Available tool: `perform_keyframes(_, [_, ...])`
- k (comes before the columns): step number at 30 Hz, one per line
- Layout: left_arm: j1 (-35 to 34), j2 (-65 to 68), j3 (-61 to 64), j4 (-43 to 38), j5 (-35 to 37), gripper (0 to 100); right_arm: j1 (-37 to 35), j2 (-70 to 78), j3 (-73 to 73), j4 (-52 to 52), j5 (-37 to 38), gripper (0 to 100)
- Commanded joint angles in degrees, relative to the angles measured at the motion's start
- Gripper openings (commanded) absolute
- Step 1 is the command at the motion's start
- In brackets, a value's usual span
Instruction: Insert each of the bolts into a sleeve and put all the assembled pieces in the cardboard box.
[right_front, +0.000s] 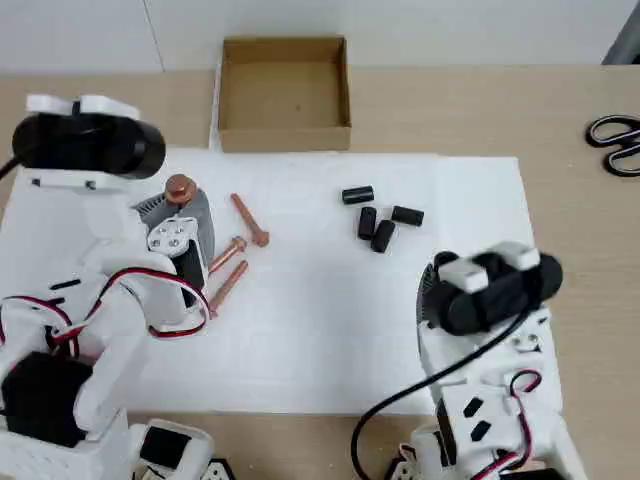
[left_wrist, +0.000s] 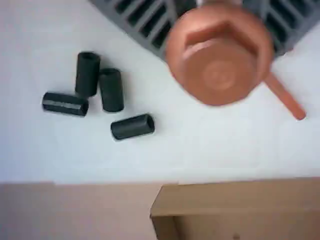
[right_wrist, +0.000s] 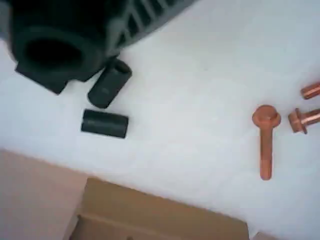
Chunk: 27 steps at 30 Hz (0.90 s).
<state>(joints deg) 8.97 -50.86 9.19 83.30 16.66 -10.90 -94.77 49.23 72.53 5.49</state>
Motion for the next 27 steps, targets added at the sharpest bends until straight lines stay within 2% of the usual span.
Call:
perform_keyframes(1, [2.8, -2.6, 4.6, -7.4, 2.0, 1, -3.2, -8.4, 10.1, -5.9, 0.3, 0.3])
perform_keyframes(5, [7.9, -2.8, 10.2, -11.4, 2.2, 1, -8.3, -8.3, 18.4, -10.3, 0.2, 0.3])
perform_keyframes(10, [8.4, -2.8, 17.5, -19.2, 2.1, 1, -15.6, -5.9, 25.1, -20.5, 0.2, 0.3])
perform_keyframes(13, [8.4, -3.1, 23.3, -26.9, 2.1, 1, -16.7, -6.5, 28.7, -25.6, 0.1, 0.3])
perform_keyframes(19, [11.8, -3.1, 33.5, -38.6, 2.2, 1, -20.4, -9.5, 33.0, -27.5, -8.5, 0.3])
perform_keyframes(27, [18.5, -3.2, 35.6, -41.3, 2.3, 1, -23.3, -9.2, 33.4, -28.9, -10.8, 0.3])
